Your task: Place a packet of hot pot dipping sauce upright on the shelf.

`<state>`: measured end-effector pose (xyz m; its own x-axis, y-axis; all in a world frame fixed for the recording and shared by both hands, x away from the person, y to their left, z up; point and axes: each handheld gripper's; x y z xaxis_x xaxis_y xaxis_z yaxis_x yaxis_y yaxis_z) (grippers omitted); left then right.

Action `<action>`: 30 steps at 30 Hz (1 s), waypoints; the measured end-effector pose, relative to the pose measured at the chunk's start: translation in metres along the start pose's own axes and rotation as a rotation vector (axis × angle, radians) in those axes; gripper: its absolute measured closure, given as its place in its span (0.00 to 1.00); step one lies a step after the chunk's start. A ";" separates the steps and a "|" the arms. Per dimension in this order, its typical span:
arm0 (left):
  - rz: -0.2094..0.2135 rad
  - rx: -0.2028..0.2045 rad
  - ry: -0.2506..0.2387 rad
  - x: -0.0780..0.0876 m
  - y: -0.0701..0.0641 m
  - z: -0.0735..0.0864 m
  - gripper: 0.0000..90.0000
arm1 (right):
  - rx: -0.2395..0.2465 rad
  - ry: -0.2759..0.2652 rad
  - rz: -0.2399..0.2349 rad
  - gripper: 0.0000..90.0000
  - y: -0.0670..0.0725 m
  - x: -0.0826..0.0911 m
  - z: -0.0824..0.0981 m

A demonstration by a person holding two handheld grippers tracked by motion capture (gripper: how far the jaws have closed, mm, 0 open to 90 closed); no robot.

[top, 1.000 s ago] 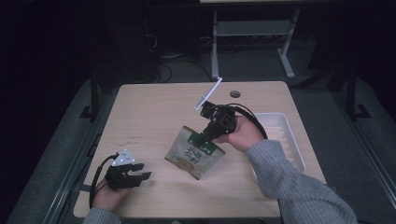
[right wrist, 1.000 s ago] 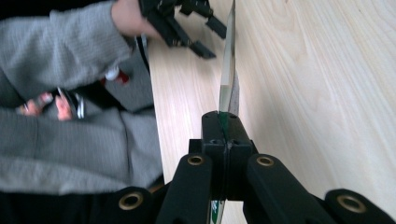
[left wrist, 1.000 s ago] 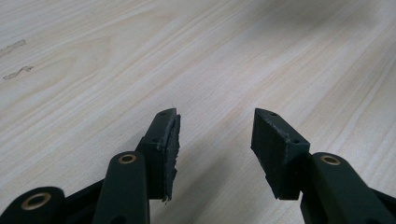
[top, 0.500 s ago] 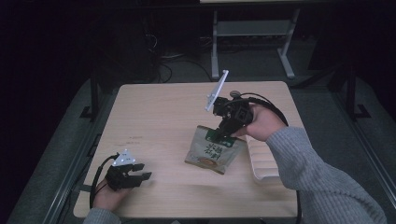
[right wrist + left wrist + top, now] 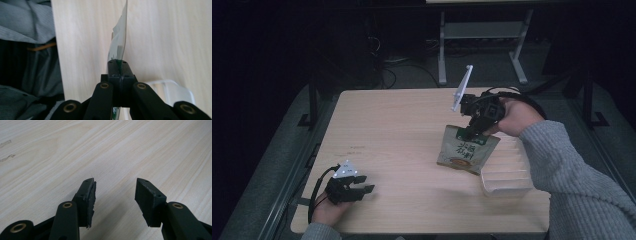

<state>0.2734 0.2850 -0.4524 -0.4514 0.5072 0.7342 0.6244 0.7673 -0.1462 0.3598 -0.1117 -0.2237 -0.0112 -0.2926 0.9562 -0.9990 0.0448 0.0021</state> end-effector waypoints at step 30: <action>-0.003 0.010 0.003 -0.001 0.002 0.001 0.56 | -0.011 0.064 0.099 1.00 -0.016 0.016 0.058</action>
<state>0.2743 0.2865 -0.4537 -0.4508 0.5038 0.7369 0.6165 0.7727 -0.1510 0.3727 -0.1722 -0.2251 -0.1066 -0.2243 0.9687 -0.9926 0.0812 -0.0904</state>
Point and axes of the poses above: each handheld gripper's, and its own axes: x roughly backward along the jaws, z roughly out of its underside, y roughly to its left, and after that the axes turned 8 degrees about x, right-handed
